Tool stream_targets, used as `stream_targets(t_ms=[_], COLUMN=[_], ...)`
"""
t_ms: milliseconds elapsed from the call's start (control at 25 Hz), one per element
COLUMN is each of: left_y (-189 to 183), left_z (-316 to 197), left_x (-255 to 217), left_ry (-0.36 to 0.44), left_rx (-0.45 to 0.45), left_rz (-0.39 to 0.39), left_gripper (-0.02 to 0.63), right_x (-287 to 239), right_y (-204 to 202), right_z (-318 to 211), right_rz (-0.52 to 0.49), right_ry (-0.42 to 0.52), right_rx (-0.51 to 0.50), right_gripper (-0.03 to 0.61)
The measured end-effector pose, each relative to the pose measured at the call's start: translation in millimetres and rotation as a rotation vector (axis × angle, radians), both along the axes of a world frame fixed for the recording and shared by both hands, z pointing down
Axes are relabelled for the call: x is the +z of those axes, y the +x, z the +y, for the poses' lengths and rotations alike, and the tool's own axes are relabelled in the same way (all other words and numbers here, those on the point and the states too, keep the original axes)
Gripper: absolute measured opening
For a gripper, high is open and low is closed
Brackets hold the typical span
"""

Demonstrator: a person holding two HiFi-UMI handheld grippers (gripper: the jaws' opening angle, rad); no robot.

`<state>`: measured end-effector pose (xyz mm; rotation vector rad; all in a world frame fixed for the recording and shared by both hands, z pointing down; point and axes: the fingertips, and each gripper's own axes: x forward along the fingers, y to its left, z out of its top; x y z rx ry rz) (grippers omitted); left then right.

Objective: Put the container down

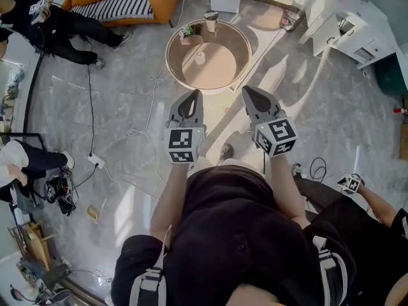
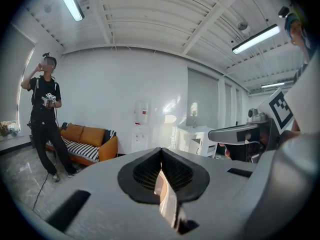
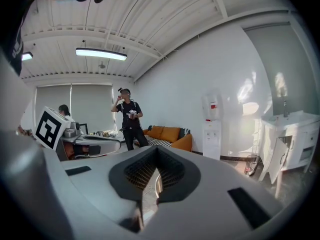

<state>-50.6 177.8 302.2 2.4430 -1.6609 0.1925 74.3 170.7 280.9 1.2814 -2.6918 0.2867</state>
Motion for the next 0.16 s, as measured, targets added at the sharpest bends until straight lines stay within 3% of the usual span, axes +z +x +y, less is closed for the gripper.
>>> stream_targets(t_ms=[160], left_y=[-4.9], left_z=[-1.0], left_x=[-0.9], left_ry=[0.007], left_rx=[-0.005], left_rz=[-0.003], left_gripper=[0.018], right_x=[-2.8], right_y=[-5.3], right_z=[-0.6], right_rz=[-0.004], right_ry=[0.008], right_rx=[-0.006], right_gripper=[0.003])
